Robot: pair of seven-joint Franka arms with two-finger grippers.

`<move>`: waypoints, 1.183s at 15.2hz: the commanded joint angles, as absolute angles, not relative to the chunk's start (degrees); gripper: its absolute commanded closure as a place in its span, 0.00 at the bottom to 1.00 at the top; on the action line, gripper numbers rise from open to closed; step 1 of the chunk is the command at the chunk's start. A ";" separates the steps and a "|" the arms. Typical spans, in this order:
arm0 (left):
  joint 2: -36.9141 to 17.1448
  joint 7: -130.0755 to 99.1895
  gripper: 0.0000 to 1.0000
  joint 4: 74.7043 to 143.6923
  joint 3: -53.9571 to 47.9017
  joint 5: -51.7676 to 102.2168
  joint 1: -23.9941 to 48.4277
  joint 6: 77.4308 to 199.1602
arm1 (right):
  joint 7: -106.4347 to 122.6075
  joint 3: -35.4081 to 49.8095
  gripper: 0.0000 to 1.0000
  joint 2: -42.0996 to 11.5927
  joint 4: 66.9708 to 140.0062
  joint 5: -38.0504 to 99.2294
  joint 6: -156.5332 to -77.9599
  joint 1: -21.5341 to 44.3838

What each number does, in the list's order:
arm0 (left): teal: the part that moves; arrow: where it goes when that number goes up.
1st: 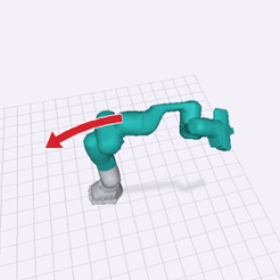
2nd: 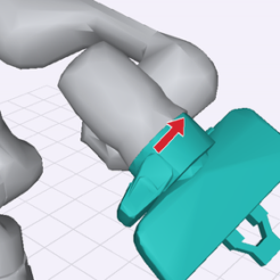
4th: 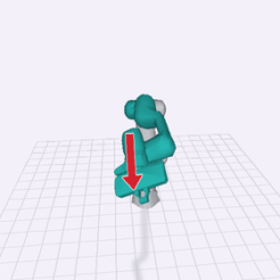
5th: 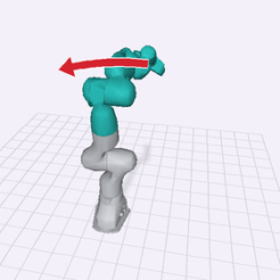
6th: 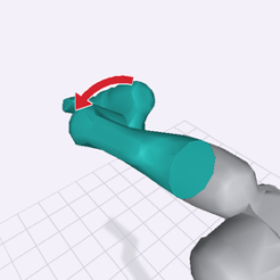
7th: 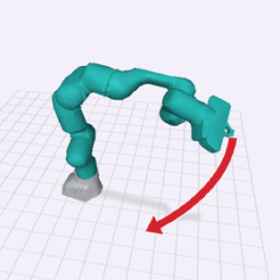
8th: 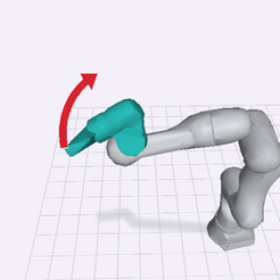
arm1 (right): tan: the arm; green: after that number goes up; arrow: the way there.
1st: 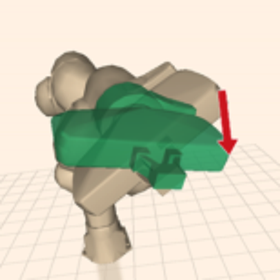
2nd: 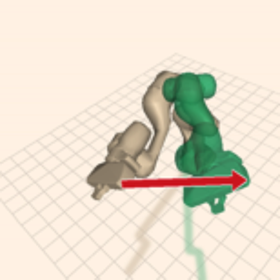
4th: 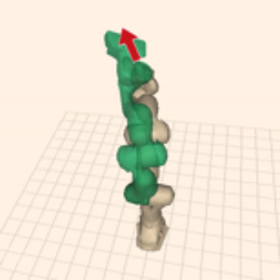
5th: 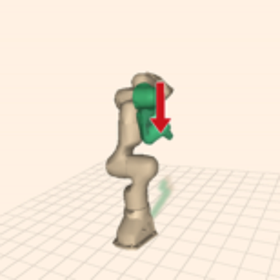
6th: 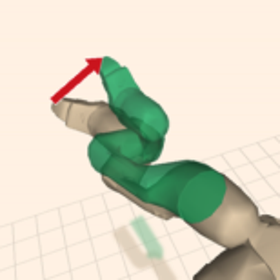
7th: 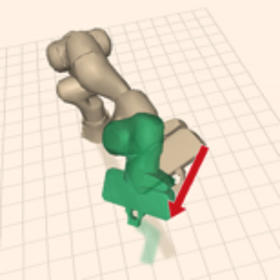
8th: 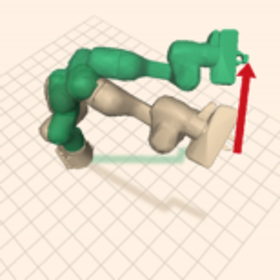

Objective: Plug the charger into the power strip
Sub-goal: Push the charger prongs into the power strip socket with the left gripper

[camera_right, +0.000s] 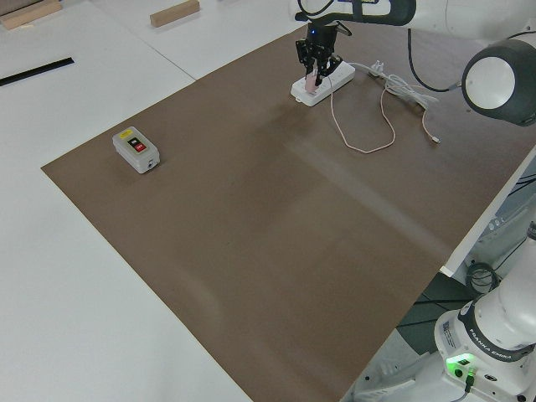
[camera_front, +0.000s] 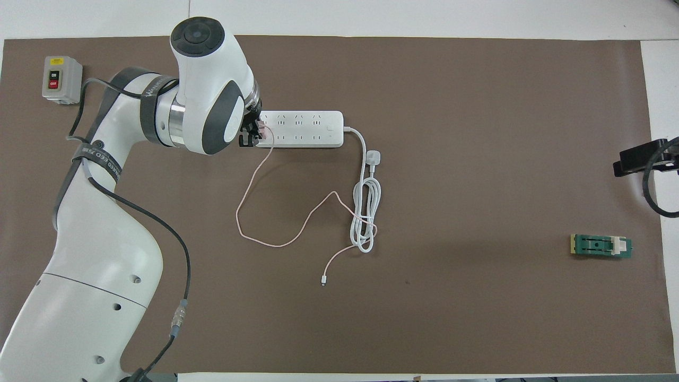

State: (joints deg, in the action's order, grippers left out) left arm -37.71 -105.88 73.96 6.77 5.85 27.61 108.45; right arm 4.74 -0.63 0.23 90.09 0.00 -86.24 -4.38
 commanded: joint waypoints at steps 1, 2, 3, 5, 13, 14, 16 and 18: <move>-36.21 -105.38 1.00 77.52 7.29 4.83 28.39 110.39 | 4.31 0.18 0.00 1.05 90.88 -0.70 -86.13 -5.19; -36.21 -105.38 1.00 77.43 7.29 4.83 28.30 110.48 | 4.31 0.18 0.00 1.05 90.88 -0.70 -86.13 -5.19; -36.21 -105.29 1.00 77.34 7.21 4.83 28.30 110.65 | 4.31 0.18 0.00 1.14 90.97 -0.70 -85.96 -5.19; -36.21 -104.86 1.00 77.26 7.21 4.83 28.39 112.14 | 4.31 0.09 0.00 1.14 90.97 -0.70 -85.96 -5.19; -34.28 -104.07 1.00 80.32 7.21 4.83 28.82 114.08 | 4.31 0.17 0.00 1.14 90.97 -0.70 -85.96 -5.19; -33.76 -103.11 1.00 80.85 7.21 4.92 28.92 114.08 | 4.31 0.18 0.00 1.14 90.97 -0.70 -85.96 -5.19; -33.49 -103.01 1.00 81.56 7.21 4.92 28.83 114.17 | 4.31 0.18 0.00 1.14 90.97 -0.70 -85.96 -5.10; -32.70 -103.01 1.00 82.00 7.12 4.92 28.92 114.17 | 4.31 0.18 0.00 1.14 90.97 -0.70 -85.96 -5.19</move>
